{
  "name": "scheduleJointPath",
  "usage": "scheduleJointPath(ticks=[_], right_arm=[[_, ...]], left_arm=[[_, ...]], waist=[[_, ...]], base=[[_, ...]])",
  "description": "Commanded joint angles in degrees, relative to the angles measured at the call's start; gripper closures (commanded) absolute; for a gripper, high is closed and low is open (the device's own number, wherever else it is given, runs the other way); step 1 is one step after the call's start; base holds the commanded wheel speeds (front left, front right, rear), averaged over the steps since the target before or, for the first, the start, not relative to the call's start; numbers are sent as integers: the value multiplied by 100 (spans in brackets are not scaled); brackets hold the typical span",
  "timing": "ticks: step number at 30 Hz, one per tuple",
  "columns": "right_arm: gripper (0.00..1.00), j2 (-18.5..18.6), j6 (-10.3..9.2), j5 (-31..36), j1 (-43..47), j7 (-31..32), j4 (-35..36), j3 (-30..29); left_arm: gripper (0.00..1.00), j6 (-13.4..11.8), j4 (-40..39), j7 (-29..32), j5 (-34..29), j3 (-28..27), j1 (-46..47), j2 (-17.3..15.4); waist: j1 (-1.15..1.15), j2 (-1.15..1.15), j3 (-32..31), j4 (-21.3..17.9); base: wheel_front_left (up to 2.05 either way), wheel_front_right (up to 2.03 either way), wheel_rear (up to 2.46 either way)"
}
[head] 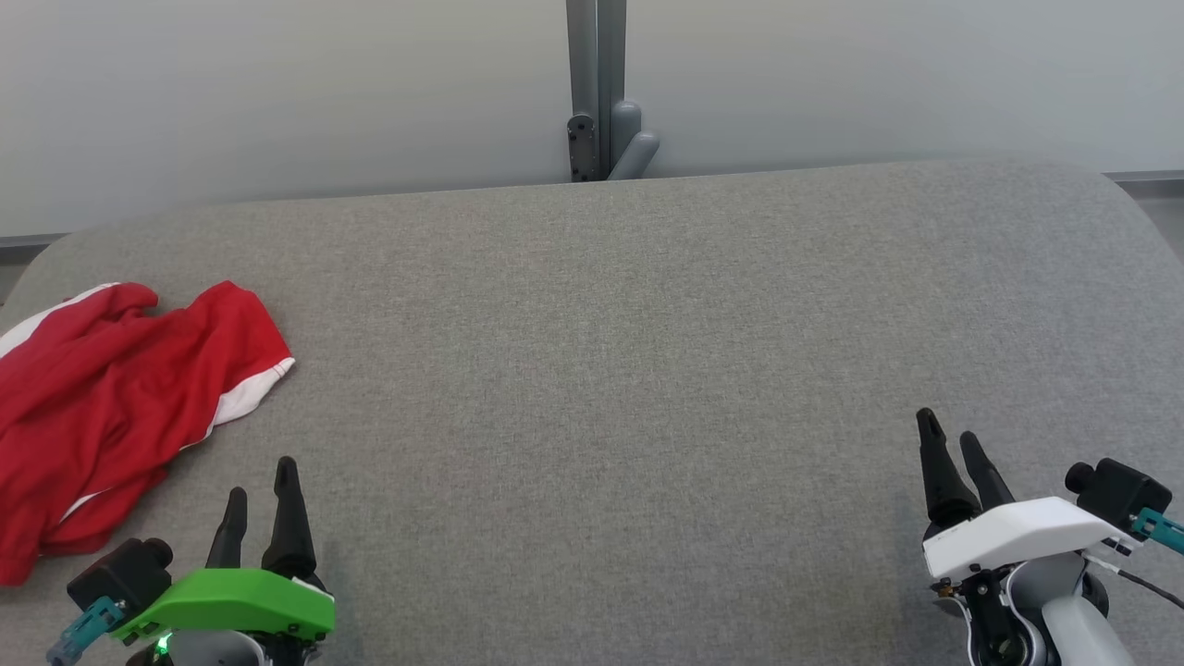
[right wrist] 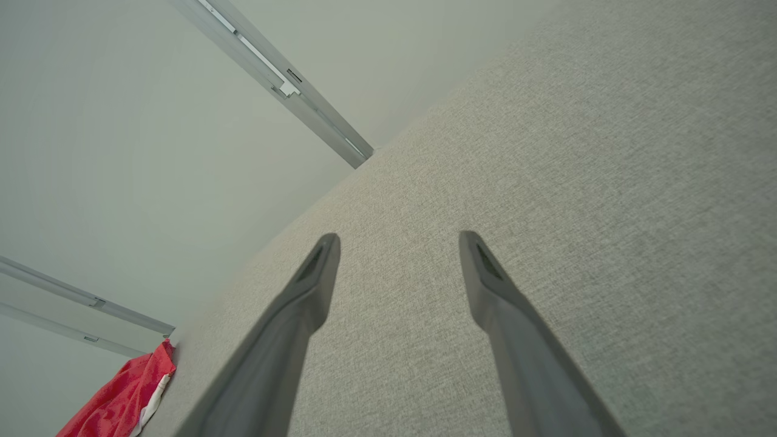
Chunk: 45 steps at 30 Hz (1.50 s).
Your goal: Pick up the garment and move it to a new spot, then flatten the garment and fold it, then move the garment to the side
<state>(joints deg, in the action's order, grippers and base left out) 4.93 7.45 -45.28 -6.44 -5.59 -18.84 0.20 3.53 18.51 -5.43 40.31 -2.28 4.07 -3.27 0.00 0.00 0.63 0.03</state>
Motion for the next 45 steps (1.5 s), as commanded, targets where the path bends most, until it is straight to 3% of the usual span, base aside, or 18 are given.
scheduleJointPath(ticks=[1, 45], right_arm=[[0, 46, 3, 236, -145, -77, 71, -22], [0, 20, 4, 2780, -116, -690, -96, 31]], left_arm=[[0, -46, -67, -74, -212, -20, -12, -72], [0, -242, 112, -700, -2757, 139, -127, -72]], waist=[[0, 0, 2, -1], [0, 0, 55, 6]], base=[[0, 0, 0], [0, 0, 0]])
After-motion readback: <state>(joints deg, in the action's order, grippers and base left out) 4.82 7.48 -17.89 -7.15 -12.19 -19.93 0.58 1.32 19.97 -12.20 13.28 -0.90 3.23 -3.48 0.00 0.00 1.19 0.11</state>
